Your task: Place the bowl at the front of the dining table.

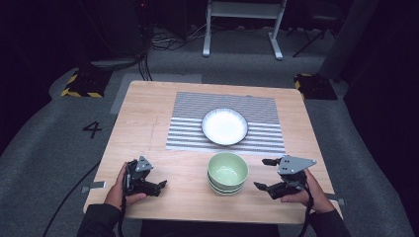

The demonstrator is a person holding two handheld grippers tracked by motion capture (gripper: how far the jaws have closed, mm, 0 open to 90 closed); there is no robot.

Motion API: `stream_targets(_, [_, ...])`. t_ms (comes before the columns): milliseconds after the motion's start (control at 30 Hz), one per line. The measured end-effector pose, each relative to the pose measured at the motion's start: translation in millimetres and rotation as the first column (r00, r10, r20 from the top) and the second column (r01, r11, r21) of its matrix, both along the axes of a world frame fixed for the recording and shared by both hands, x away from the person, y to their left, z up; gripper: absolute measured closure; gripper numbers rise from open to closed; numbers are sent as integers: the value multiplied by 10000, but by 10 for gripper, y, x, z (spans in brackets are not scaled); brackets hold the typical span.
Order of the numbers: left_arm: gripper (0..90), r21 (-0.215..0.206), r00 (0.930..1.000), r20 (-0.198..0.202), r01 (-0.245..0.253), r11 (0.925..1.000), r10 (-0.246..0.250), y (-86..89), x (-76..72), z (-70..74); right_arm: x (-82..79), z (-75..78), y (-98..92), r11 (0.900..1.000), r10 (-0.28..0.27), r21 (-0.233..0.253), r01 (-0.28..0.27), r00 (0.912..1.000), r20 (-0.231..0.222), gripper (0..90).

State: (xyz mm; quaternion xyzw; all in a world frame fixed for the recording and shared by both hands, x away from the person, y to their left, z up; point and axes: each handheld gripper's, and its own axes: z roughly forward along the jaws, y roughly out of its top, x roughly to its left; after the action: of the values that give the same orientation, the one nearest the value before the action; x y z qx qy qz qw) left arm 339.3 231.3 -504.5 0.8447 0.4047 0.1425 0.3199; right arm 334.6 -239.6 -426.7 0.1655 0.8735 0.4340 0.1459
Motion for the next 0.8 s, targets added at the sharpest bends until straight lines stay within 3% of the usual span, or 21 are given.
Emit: stream_targets(800, [4,10,10000,6,15,10000,-15,1,1,0,-20,94,260,9972,738,-107,-736,9970,237,172])
